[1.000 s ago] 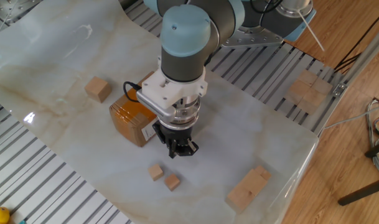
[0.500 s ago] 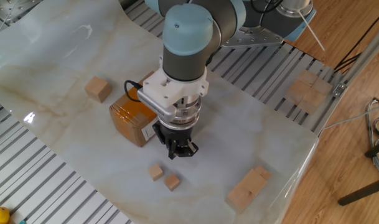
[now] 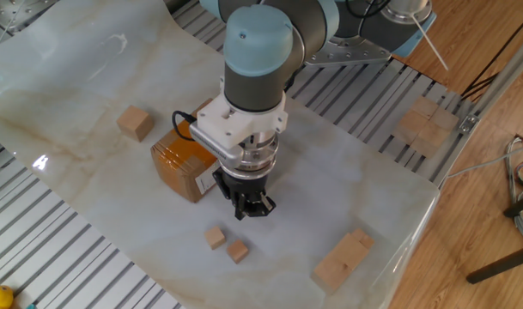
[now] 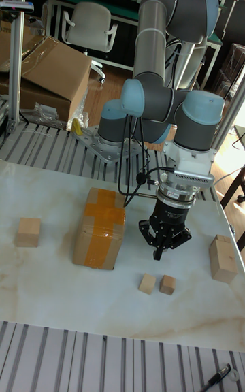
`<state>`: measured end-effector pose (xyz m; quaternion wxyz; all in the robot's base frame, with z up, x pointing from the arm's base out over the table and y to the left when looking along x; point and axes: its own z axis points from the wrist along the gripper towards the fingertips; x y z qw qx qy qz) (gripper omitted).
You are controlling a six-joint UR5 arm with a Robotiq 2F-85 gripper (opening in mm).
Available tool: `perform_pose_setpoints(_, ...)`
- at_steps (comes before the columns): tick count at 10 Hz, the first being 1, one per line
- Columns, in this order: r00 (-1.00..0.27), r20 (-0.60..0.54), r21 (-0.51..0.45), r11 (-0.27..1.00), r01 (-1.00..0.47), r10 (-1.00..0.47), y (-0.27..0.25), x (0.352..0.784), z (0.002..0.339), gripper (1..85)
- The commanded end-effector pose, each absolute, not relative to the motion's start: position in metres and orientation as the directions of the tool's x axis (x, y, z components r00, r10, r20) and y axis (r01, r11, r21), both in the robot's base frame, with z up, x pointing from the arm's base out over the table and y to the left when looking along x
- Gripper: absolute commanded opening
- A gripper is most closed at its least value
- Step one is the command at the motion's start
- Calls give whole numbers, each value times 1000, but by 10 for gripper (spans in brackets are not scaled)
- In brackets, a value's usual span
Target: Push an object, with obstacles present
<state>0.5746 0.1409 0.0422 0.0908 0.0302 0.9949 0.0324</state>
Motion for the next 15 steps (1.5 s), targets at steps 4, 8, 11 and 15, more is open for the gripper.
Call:
perform_pose_setpoints(4, -984, -164, 75, 996, 55, 67, 141, 577, 39, 80)
perform_pose_setpoints(8, -989, -143, 51, 998, 34, 41, 139, 598, 34, 77)
perform_pose_setpoints(11, -991, -131, 47, 998, 33, 39, 137, 606, 37, 70)
perform_pose_setpoints(15, -985, -160, 86, 995, 51, 64, 145, 612, 39, 53)
